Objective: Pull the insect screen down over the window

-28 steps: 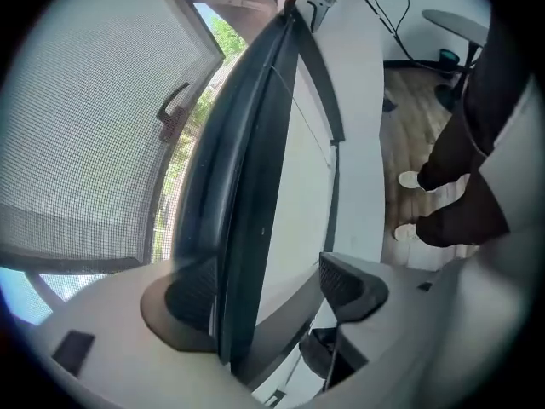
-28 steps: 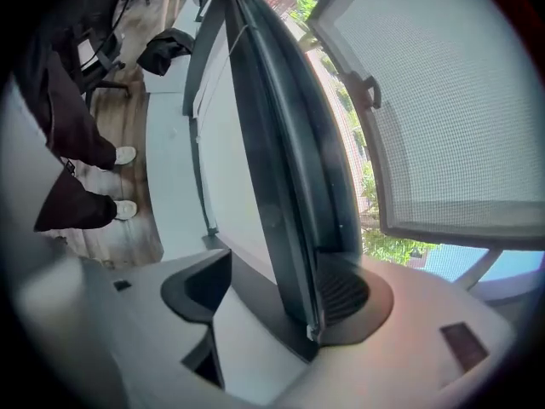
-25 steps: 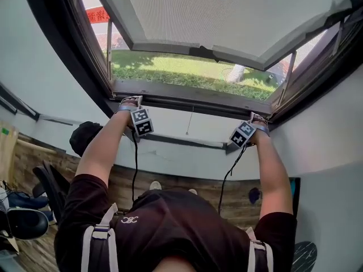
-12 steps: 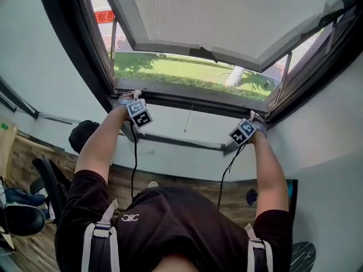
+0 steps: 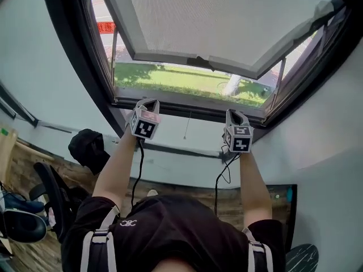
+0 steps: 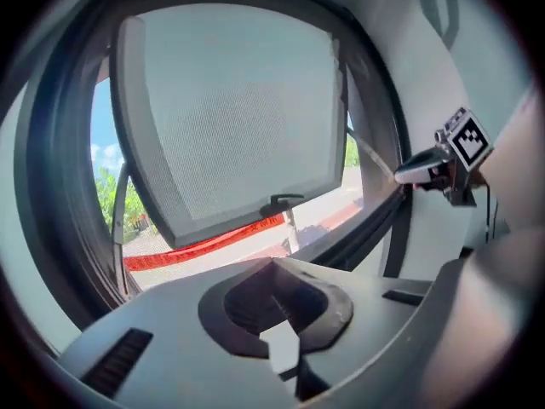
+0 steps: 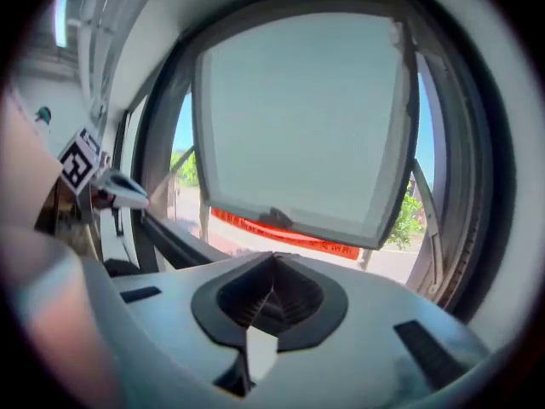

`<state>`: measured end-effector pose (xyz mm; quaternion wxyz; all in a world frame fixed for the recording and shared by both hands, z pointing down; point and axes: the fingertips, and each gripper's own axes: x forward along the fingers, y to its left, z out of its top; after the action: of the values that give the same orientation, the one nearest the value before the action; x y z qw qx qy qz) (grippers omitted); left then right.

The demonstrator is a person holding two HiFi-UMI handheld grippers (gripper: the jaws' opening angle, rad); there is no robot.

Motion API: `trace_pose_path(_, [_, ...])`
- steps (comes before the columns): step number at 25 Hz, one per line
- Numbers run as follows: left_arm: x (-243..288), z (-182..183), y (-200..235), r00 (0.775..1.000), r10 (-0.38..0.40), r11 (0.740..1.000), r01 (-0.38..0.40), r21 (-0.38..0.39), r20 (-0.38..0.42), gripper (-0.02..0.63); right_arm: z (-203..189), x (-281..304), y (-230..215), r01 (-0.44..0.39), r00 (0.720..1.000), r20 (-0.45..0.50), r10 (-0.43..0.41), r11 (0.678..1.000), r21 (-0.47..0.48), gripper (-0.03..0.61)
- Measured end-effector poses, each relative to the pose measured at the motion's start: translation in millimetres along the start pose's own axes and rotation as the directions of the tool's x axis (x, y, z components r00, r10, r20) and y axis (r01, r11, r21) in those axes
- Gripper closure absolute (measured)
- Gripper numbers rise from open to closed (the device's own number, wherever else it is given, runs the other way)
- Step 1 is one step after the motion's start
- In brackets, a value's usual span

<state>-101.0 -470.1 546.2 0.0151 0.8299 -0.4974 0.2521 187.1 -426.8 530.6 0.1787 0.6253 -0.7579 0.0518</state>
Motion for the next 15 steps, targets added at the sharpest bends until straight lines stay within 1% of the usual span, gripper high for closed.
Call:
trace_pose_path(2, [-14.9, 23.5, -9.9, 0.998, 0.001, 0.996, 0.004, -0.084, 0.057, 0.601, 32.4, -11.5, 20.1, -0.041, 0.994, 0.105, 0.032, 0.995, 0.088, 0.572])
trace_pose_path(4, [-31.9, 49.9, -17.8, 0.993, 0.008, 0.992, 0.007, -0.128, 0.121, 0.601, 63.0, -25.8, 36.3, -0.071, 0.979, 0.199, 0.04, 0.986, 0.154, 0.574])
trace_pose_path(6, [-50.1, 78.7, -24.8, 0.98, 0.021, 0.991, 0.006, -0.136, 0.198, 0.601, 86.9, -42.2, 47.1, -0.082, 0.964, 0.267, 0.023, 0.973, 0.213, 0.574])
trace_pose_path(8, [-69.2, 105.9, -30.8, 0.961, 0.031, 0.99, 0.007, -0.138, 0.273, 0.601, 103.9, -58.7, 54.6, -0.08, 0.95, 0.311, -0.002, 0.965, 0.249, 0.575])
trace_pose_path(10, [-86.0, 124.3, -34.9, 0.945, 0.036, 0.99, 0.011, -0.14, 0.325, 0.601, 117.0, -72.7, 62.1, -0.072, 0.94, 0.342, -0.016, 0.968, 0.242, 0.575])
trace_pose_path(12, [-96.1, 132.5, -37.4, 0.936, 0.04, 0.991, 0.009, -0.136, 0.348, 0.601, 129.1, -81.8, 68.9, -0.051, 0.93, 0.367, -0.026, 0.978, 0.2, 0.574])
trace_pose_path(15, [-96.0, 129.2, -44.1, 0.939, 0.026, 0.989, 0.025, -0.143, 0.344, 0.601, 139.9, -85.4, 77.0, -0.027, 0.917, 0.398, -0.031, 0.99, 0.138, 0.574])
